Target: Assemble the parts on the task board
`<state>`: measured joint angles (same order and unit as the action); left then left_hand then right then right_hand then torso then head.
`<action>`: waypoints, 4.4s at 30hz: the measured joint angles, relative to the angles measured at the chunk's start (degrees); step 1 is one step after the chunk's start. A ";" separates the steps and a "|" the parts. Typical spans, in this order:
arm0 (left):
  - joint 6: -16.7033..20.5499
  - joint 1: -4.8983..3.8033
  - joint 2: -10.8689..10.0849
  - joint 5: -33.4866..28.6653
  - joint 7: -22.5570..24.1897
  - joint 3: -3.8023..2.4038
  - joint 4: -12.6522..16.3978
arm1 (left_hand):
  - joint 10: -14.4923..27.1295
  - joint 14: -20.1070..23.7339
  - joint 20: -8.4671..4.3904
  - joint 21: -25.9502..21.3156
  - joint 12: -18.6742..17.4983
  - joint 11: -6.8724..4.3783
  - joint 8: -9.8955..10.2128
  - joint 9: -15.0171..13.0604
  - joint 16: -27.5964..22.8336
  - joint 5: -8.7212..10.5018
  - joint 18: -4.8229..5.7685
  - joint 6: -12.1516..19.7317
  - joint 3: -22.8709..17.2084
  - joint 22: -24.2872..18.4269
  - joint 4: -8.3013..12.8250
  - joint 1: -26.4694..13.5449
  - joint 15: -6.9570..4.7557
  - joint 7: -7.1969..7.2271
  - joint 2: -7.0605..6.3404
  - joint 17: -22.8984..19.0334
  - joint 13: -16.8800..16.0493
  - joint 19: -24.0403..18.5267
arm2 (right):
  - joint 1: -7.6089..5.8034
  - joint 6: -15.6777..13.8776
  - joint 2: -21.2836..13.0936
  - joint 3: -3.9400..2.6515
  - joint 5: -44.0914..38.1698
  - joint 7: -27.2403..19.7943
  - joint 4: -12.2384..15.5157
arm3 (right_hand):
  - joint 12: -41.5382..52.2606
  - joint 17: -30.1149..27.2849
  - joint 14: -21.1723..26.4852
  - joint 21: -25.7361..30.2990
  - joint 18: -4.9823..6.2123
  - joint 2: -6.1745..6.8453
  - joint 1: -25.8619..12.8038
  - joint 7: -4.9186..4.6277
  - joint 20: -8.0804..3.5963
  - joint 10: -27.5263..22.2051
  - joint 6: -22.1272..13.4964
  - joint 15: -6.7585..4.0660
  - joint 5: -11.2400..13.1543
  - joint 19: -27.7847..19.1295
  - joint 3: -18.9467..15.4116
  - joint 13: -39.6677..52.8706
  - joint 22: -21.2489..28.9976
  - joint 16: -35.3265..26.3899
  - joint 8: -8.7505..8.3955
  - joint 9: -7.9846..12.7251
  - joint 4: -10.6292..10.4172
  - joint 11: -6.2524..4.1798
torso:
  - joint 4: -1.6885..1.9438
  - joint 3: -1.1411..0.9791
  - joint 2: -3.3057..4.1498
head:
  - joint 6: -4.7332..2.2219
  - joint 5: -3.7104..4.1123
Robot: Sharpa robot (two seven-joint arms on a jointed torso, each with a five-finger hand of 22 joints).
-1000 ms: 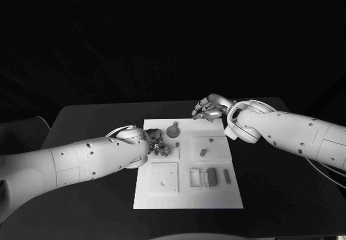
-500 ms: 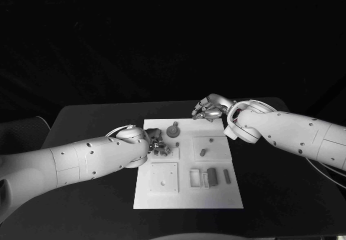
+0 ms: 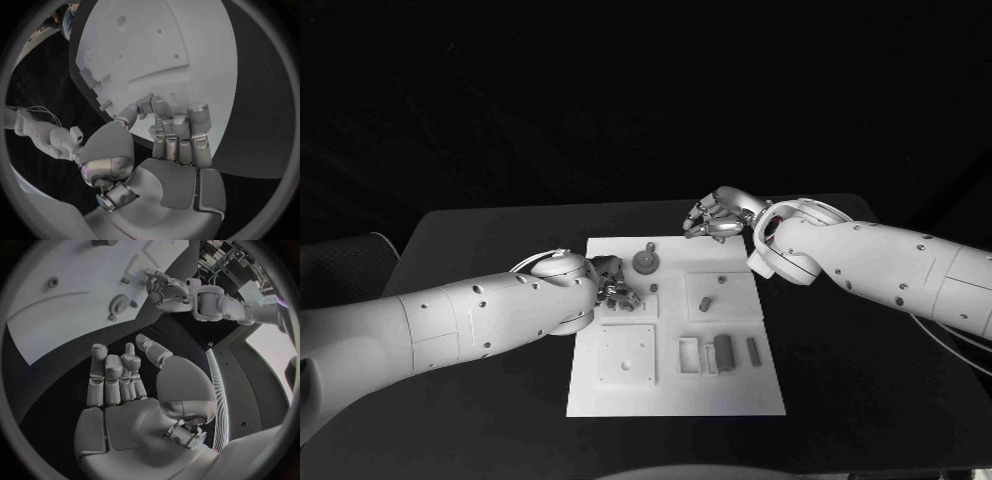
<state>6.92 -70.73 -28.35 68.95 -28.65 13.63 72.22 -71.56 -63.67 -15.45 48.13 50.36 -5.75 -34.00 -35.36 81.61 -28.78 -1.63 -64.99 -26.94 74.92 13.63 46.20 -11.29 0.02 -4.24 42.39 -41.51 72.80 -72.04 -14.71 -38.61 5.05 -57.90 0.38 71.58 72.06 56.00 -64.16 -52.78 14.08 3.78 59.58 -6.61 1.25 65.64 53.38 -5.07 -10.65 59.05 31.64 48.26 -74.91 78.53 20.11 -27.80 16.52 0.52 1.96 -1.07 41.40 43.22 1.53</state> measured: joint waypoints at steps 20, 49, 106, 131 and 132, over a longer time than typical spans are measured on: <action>0.06 0.00 0.14 0.00 -0.02 0.00 -0.16 | 0.00 0.00 0.02 0.00 0.00 0.00 -0.17 -0.01 0.00 0.16 0.06 0.04 0.08 -0.01 0.08 0.00 -0.01 0.04 0.00 -0.05 -0.01 -0.01 | 0.00 0.00 0.00 0.00 0.00 0.00 -0.01 | 0.00 0.00 0.06 0.00 -0.01 0.00 0.00 0.10 0.00 0.00 0.05 0.08 0.00 0.00 0.00 -0.01 0.00 0.00 -0.16 -0.04 0.00 0.00 | 0.00 -0.02 -0.02 | -0.12 -0.01; -0.02 -0.01 0.14 0.00 0.03 -0.02 -0.30 | 0.00 -0.01 0.12 0.00 0.00 0.00 -0.12 0.05 -0.01 0.01 0.08 -0.10 -0.22 0.02 -0.21 0.03 0.01 -0.10 -0.03 -0.12 0.11 -0.10 | 0.01 0.03 0.03 0.00 0.00 -0.01 -0.03 | 0.00 -0.04 -0.02 0.00 -0.02 0.00 0.00 0.14 0.00 0.00 -0.24 0.20 0.00 0.00 0.00 -0.02 0.00 0.00 -0.16 -0.09 0.00 0.00 | 0.00 0.01 -0.02 | -0.11 -0.08; 0.04 -0.02 0.07 -1.40 0.42 -0.02 -0.46 | 0.00 0.12 -0.01 0.00 0.44 0.00 -0.90 0.04 0.22 2.66 0.03 0.01 -1.35 -0.02 -0.75 1.71 -0.04 0.23 -1.84 -0.48 0.45 0.21 | 0.01 0.03 0.04 0.00 0.02 0.01 -0.04 | 0.00 -0.03 -0.03 0.00 0.16 0.22 -0.22 -0.10 0.00 0.00 -0.32 0.16 0.00 0.00 0.00 -0.03 0.00 0.00 -0.37 -0.21 0.00 0.00 | 0.01 0.02 -0.01 | 0.10 -0.01; 2.13 0.02 -0.51 -1.54 1.24 0.02 0.36 | -0.01 -0.14 0.01 0.22 0.67 0.01 -1.08 0.07 0.45 2.38 0.34 0.03 -1.18 0.01 -0.57 2.20 0.13 0.25 -2.09 -0.47 0.54 0.20 | 0.05 0.06 0.09 0.00 0.03 -0.01 -0.14 | 0.00 -0.03 -0.12 0.00 0.10 -0.01 -0.45 0.09 0.00 0.00 -0.32 0.29 -0.22 0.00 0.00 0.02 0.00 0.00 -0.37 -0.24 0.00 -0.01 | -0.01 0.02 -0.01 | 0.26 -0.04; 2.28 0.02 -0.52 -1.54 1.32 0.02 0.40 | -0.01 -0.14 0.01 0.22 0.67 0.01 -1.09 0.14 0.45 2.38 0.34 0.03 -1.18 0.01 -0.57 2.20 0.13 0.25 -2.09 -0.47 0.55 0.20 | 0.05 0.06 0.09 0.00 0.03 -0.01 -0.15 | 0.00 -0.03 -0.12 0.00 0.09 -0.01 -0.45 0.09 0.00 0.00 -0.32 0.28 -0.22 0.00 0.00 0.02 0.00 0.00 -0.37 -0.24 0.00 0.00 | -0.01 0.02 -0.01 | 0.26 -0.04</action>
<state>9.20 -70.71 -28.87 67.41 -27.33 13.65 72.62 -71.57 -63.81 -15.44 48.35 51.02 -5.73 -35.09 -35.22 82.06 -26.41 -1.30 -64.96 -28.11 74.93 13.06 48.40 -11.16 0.27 -6.33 41.92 -40.95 73.00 -71.98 -14.65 -38.52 5.05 -57.86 0.37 71.43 72.05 55.97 -64.28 -52.78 14.18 3.77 59.13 -6.53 1.26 65.64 53.07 -4.79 -10.87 59.05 31.64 48.28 -74.91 78.53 19.74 -28.04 16.52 0.51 1.95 -1.05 41.39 43.48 1.49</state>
